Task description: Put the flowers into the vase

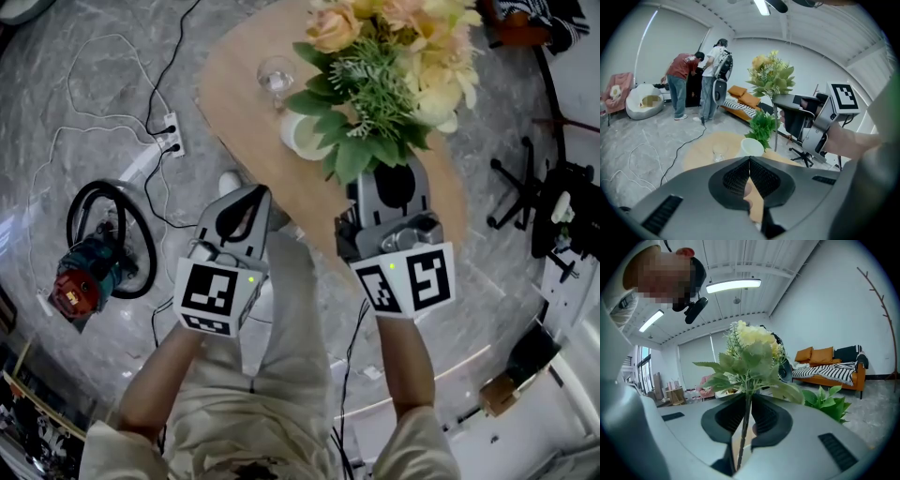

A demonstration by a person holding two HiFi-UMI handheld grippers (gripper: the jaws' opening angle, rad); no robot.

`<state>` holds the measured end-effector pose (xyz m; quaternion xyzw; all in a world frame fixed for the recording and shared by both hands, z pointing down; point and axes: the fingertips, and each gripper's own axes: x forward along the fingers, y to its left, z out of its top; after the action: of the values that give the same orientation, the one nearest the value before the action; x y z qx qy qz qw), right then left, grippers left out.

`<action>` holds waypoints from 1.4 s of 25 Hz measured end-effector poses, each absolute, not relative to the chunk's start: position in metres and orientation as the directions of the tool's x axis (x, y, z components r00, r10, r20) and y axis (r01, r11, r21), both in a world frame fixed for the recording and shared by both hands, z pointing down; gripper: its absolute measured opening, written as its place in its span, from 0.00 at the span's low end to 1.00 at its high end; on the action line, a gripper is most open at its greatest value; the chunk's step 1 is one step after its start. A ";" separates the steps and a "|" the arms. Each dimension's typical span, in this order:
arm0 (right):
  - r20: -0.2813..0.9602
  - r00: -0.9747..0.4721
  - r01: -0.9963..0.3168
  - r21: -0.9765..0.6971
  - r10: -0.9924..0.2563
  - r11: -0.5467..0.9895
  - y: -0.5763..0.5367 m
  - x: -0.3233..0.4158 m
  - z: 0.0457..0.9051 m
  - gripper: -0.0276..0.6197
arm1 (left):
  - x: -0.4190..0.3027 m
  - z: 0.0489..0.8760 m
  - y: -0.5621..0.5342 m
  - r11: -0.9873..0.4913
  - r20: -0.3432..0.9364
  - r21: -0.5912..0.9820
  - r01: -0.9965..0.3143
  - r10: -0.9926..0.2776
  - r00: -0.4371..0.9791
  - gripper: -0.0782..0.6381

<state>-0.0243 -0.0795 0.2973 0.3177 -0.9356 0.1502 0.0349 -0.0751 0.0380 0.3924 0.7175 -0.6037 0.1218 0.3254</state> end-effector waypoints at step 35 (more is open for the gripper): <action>0.152 -0.765 -0.644 -0.214 -0.626 0.735 -0.125 -0.064 0.356 0.10 | -0.075 0.451 -0.016 -0.054 0.588 0.386 -0.921 -0.755 0.290 0.12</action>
<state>-0.0636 -0.1245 0.3559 0.3409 -0.9307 0.1280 0.0350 -0.0748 -0.0164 0.4510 0.7169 -0.5846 0.1144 0.3623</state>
